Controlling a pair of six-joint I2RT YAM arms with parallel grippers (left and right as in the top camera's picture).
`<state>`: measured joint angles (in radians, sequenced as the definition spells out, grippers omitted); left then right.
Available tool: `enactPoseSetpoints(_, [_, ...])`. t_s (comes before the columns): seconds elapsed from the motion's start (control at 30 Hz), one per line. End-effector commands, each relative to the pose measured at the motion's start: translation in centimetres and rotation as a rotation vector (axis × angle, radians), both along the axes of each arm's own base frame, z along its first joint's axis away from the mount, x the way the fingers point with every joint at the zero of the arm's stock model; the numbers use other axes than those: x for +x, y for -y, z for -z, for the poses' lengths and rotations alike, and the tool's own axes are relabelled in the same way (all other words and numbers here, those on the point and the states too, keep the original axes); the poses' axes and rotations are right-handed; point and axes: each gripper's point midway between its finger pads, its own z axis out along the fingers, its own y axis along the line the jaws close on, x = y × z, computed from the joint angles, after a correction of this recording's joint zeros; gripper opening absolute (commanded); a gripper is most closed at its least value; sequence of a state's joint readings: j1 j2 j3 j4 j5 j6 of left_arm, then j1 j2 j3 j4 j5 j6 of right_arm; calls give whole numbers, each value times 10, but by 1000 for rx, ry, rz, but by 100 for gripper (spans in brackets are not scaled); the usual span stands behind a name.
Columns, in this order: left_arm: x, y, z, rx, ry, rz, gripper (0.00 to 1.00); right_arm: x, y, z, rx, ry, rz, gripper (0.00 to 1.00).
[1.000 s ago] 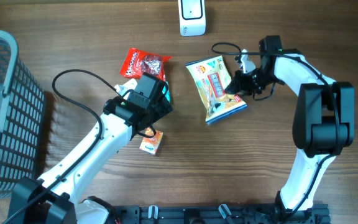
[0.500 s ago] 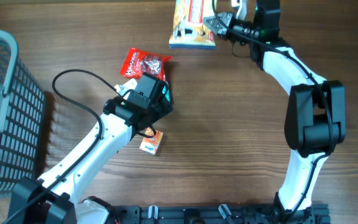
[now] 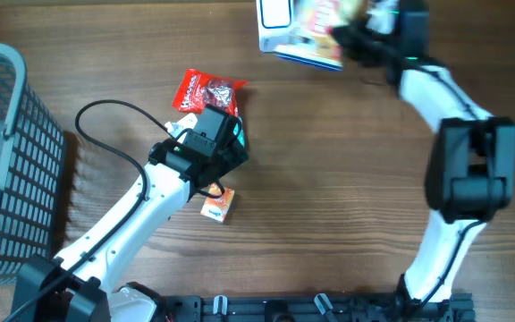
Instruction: Scan the item barcode
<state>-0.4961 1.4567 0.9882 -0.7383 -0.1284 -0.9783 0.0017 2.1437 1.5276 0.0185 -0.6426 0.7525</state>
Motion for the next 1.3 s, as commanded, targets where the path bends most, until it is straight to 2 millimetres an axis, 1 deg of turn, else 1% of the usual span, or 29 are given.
enactPoseSetpoints(0.0, [0, -2, 1, 4, -2, -5, 100, -19, 166, -9, -138, -30, 219, 4])
enactPoseSetpoints(0.07, [0, -2, 1, 4, -2, -5, 100, -50, 249, -2, -186, -120, 377, 4])
enactPoseSetpoints(0.1, [0, -2, 1, 4, -2, -5, 100, -65, 280, 3, -184, -149, 428, 4])
enactPoseSetpoints(0.13, [0, -2, 1, 4, -2, -5, 100, -91, 318, 13, -169, -217, 507, 4])
enactPoseSetpoints(0.17, [0, -2, 1, 4, -3, -5, 100, -114, 346, 23, -174, -263, 563, 4])
enactPoseSetpoints(0.2, [0, -2, 1, 4, -3, -5, 100, -130, 364, 30, -184, -284, 587, 4])
enactPoseSetpoints(0.27, [0, -2, 1, 4, -2, -5, 100, -152, 379, 44, -190, -328, 620, 4])
enactPoseSetpoints(0.33, [0, -2, 1, 4, -2, -5, 100, -162, 379, 54, -188, -356, 616, 7])
enactPoseSetpoints(0.4, [0, -2, 1, 4, -2, -5, 100, -162, 371, 56, -165, -363, 596, 17])
enactPoseSetpoints(0.47, [0, -2, 1, 4, -2, -5, 100, -157, 360, 50, -112, -335, 559, 34])
enactPoseSetpoints(0.5, [0, -2, 1, 4, -2, -5, 100, -160, 359, 50, -74, -368, 587, 68])
enactPoseSetpoints(0.53, [0, -2, 1, 4, -2, -5, 100, -164, 362, 47, -29, -405, 645, 100])
enactPoseSetpoints(0.57, [0, -2, 1, 4, -2, -5, 100, -166, 366, 34, 3, -398, 676, 100])
enactPoseSetpoints(0.63, [0, -2, 1, 4, -3, -5, 100, -169, 374, 2, -4, -338, 698, 100])
enactPoseSetpoints(0.7, [0, -2, 1, 4, -3, -5, 100, -181, 386, -61, -49, -224, 765, 100])
enactPoseSetpoints(0.73, [0, -2, 1, 4, -2, -5, 100, -189, 385, -95, -71, -159, 786, 100])
enactPoseSetpoints(0.77, [0, -2, 1, 5, -2, -5, 100, -195, 378, -122, -79, -111, 796, 100])
enactPoseSetpoints(0.8, [0, -2, 1, 4, -2, -5, 100, -198, 365, -146, -81, -60, 771, 100])
enactPoseSetpoints(0.83, [0, -2, 1, 5, -2, -5, 100, -205, 334, -167, -55, -41, 709, 100])
enactPoseSetpoints(0.87, [0, -2, 1, 5, -2, -5, 100, -209, 318, -168, -38, -68, 686, 100])
enactPoseSetpoints(0.9, [0, -2, 1, 5, -2, -5, 100, -213, 295, -162, -24, -126, 644, 100])
enactPoseSetpoints(0.97, [0, -2, 1, 5, -2, -5, 100, -207, 238, -142, -87, -181, 439, 99])
enactPoseSetpoints(1.0, [0, -2, 1, 5, -2, -5, 100, -202, 189, -123, -141, -200, 258, 100])
enactPoseSetpoints(1.07, [-2, 2, 2, -19, -16, 7, 100, -203, 130, -94, -183, -246, 70, 100])
enactPoseSetpoints(1.1, [-14, 18, 4, -67, -65, 120, 100, -210, 87, -63, -219, -312, -45, 100])
enactPoseSetpoints(1.13, [-26, 18, 8, -40, -107, 219, 100, -214, 64, -49, -242, -333, -107, 100])
enactPoseSetpoints(1.17, [-40, 3, 13, 38, -164, 224, 100, -218, 41, -33, -274, -342, -166, 100])
enactPoseSetpoints(1.23, [-63, -36, 20, 189, -259, 105, 100, -224, -1, -9, -287, -335, -250, 100])
enactPoseSetpoints(1.27, [-72, -45, 25, 205, -297, 47, 100, -228, -17, 3, -277, -363, -246, 100])
